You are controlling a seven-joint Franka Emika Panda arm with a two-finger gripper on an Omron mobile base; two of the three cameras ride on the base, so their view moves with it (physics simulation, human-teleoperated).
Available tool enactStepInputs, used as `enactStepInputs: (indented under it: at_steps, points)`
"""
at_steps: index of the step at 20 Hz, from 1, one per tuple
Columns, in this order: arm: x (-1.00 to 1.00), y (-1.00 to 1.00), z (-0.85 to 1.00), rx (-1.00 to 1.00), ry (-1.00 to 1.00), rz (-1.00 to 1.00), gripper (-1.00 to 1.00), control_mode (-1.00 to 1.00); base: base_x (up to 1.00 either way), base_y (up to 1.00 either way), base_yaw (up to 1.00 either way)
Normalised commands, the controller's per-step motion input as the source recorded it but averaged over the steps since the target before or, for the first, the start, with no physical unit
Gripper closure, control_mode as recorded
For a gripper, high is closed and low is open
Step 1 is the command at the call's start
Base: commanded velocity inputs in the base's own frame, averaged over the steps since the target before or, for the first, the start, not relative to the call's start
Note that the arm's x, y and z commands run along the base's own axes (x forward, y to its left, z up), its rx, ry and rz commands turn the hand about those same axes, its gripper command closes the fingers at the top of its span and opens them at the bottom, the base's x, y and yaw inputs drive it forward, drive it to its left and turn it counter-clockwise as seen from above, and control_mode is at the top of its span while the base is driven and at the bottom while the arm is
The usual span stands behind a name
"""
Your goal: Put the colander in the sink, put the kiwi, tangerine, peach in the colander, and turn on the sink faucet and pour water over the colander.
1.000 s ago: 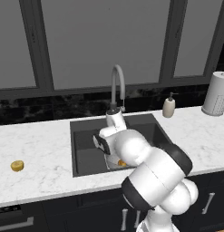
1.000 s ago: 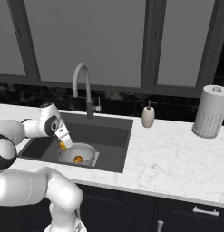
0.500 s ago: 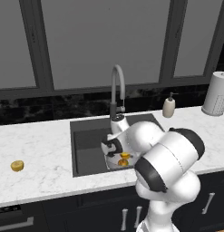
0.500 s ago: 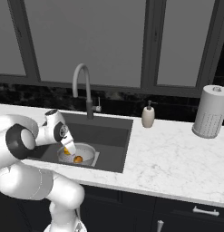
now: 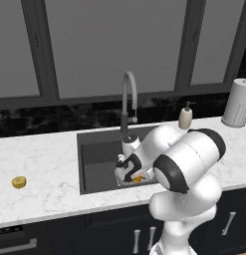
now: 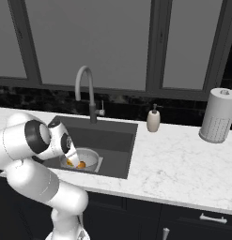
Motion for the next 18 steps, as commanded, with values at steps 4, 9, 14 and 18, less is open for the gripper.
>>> enactStepInputs:
  at_steps: [4,9,14,18]
  points:
    - [0.00,0.00,0.00,0.00,-0.07,0.00,-1.00,-1.00,0.00,0.00,0.00]
    - [0.02,0.00,0.05,0.00,-0.07,0.00,-1.00,-1.00,0.00,0.00,0.00]
    - [0.12,0.00,0.66,0.00,-0.07,0.00,-1.00,-1.00,0.00,0.00,0.00]
    - [0.03,0.16,1.00,0.00,-0.03,0.01,-1.00,-1.00,0.00,0.00,0.00]
